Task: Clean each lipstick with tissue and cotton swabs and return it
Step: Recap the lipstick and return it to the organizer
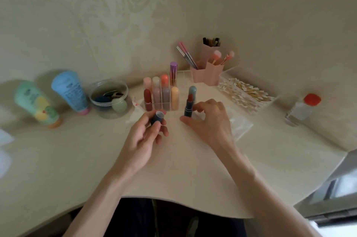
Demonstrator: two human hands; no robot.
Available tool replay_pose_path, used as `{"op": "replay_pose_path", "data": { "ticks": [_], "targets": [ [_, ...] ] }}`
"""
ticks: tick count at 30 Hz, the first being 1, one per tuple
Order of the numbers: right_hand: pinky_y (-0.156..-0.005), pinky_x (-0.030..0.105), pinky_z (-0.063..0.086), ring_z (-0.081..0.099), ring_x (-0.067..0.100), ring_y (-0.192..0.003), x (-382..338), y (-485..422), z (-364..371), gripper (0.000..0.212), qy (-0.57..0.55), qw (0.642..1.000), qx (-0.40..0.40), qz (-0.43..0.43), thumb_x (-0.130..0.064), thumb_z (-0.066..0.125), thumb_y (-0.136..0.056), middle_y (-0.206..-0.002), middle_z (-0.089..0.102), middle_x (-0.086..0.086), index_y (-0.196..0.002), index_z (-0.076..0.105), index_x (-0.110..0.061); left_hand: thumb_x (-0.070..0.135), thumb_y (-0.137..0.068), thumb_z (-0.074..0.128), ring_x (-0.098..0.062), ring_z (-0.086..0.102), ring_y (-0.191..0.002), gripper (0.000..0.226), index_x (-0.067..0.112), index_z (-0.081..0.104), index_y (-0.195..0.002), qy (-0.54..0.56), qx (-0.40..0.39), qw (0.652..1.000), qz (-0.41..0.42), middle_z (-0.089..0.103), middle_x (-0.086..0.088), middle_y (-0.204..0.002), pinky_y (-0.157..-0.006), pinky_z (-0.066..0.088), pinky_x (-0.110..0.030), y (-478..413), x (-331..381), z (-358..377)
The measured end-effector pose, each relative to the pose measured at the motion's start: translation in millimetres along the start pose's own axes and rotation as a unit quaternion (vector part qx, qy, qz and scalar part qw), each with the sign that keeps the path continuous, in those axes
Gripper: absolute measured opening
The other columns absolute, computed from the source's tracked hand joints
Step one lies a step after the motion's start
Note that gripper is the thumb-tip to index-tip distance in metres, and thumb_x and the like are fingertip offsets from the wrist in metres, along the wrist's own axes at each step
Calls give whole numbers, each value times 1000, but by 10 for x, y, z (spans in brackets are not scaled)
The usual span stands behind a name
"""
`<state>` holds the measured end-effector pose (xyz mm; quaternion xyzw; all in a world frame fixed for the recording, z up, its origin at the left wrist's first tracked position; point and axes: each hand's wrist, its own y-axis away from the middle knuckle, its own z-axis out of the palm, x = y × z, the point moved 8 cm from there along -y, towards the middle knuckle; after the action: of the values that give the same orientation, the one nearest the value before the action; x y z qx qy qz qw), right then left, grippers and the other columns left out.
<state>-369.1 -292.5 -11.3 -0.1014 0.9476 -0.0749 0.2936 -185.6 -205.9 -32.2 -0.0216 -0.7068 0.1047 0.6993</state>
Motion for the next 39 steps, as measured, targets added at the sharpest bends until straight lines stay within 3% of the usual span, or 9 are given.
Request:
{"op": "replay_pose_path", "data": {
  "ticks": [5, 8, 14, 20, 23, 27, 31, 36, 39],
  "targets": [
    [-76, 23, 36, 54, 7, -100, -51, 93, -23, 23, -82, 996, 25, -23, -44, 80, -87, -104, 64, -16, -105, 72, -30, 14, -102, 46, -22, 55, -83, 22, 7, 54, -121, 20, -19, 1000, -9, 57, 2, -84, -71, 44, -28, 13, 2, 18],
    [-68, 11, 44, 67, -1, -87, -165, 202, -8, 18, -188, 980, 2, -71, -31, 83, -86, -89, 72, -22, -100, 71, -32, 9, -103, 60, -18, 52, -84, 18, 11, 56, -120, 29, -14, 999, -26, 51, -2, -89, -76, 45, -23, 43, 40, 20],
    [-67, 19, 45, 62, 12, -77, -488, 431, 110, 11, -238, 947, -94, -195, -32, 76, -94, -85, 70, -18, -104, 77, -30, 29, -88, 73, -18, 64, -85, 25, 32, 77, -112, 34, 2, 999, -17, 63, -31, -100, -73, 50, -21, 64, 192, -9],
    [-66, 13, 39, 47, 4, -68, -528, 481, 151, 5, -223, 937, -158, -217, -18, 71, -100, -78, 60, -11, -103, 75, -18, 22, -85, 73, 1, 63, -66, 25, 10, 79, -106, 49, 73, 996, -21, 71, 13, -73, -66, 46, -9, 68, 175, -84],
    [-65, 15, 38, 46, 9, -69, -574, 516, 153, 6, -230, 926, -174, -244, -17, 64, -105, -81, 59, -5, -103, 68, -21, 25, -81, 76, 1, 57, -61, 24, 12, 81, -100, 61, 104, 992, -27, 72, 10, -74, -63, 42, -10, 85, 179, -129],
    [-71, 23, 44, 56, 14, -78, -594, 511, 218, 16, -286, 910, -209, -214, -25, 54, -107, -87, 65, 0, -102, 67, -17, 34, -77, 78, -14, 37, -58, 28, 18, 84, -98, 83, 122, 988, -43, 58, -5, -68, -60, 24, -29, 104, 167, -176],
    [-81, 25, 55, 71, 2, -91, -567, 497, 225, 9, -315, 910, -198, -182, -14, 68, -102, -96, 77, -13, -106, 76, -14, 25, -77, 76, 2, 57, -56, 29, 8, 81, -100, 63, 140, 988, -28, 67, 13, -62, -60, 43, -9, 130, 215, -155],
    [-64, 32, 52, 67, 15, -72, -467, 436, 196, 21, -337, 925, -102, -142, -14, 87, -85, -83, 73, -6, -95, 68, -13, 30, -72, 81, -3, 72, -79, 27, 17, 83, -95, 47, 151, 987, -37, 81, 2, -89, -70, 51, -13, 149, 227, -145],
    [-68, 22, 51, 65, 14, -77, -511, 451, 202, 25, -333, 920, -125, -167, -18, 81, -92, -91, 71, -10, -114, 69, -16, 26, -73, 81, -1, 69, -70, 26, 13, 82, -96, 58, 150, 986, -46, 79, 3, -78, -66, 49, -11, 138, 234, -136]
  ]
}}
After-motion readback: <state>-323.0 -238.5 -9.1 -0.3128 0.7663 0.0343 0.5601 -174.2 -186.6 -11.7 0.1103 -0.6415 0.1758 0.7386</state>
